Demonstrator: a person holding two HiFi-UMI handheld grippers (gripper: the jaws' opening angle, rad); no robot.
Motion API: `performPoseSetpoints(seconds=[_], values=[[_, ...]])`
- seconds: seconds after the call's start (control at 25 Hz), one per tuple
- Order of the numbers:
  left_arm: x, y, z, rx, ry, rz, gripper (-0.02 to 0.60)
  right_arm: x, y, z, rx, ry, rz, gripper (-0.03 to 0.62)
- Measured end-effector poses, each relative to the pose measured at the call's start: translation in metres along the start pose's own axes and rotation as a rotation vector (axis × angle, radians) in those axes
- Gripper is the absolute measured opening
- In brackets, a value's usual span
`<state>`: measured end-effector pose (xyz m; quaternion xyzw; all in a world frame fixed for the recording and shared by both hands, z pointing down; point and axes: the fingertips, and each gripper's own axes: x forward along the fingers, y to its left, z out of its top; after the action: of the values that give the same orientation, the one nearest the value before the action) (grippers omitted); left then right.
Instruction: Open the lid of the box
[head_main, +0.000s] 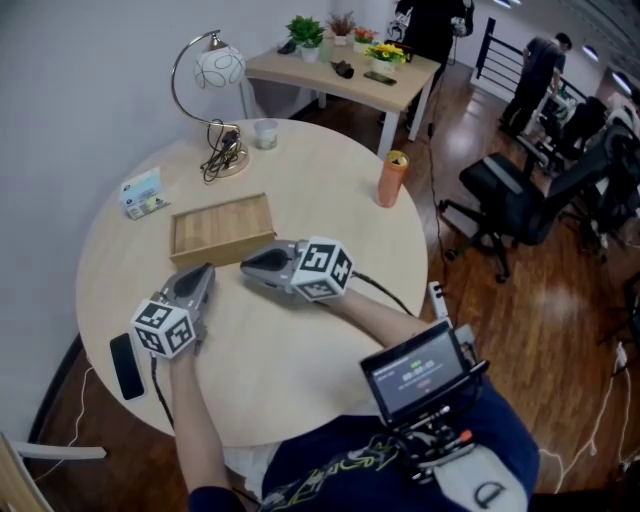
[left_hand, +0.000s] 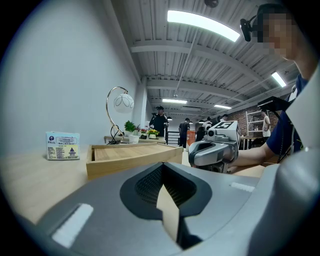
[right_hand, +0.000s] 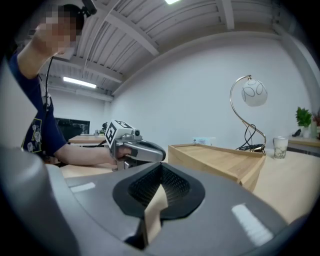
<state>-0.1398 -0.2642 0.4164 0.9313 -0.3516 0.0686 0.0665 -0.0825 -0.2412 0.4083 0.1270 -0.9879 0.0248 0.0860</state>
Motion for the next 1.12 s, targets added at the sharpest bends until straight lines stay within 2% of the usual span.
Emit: performPoseSetpoints(seconds=[0.12,1.12], values=[[0.0002,0.0003,-0.0006,0.001,0.001,0.0,0.0,-0.001,-0.0075,-0.0043,0.044,-0.01,-0.012,0.006],[0.0031,-0.0044,0.0044,-0.004,-0.001,0.008,0.0,-0.0093,-0.0126,0.0002,0.04,-0.017,-0.028,0.006]])
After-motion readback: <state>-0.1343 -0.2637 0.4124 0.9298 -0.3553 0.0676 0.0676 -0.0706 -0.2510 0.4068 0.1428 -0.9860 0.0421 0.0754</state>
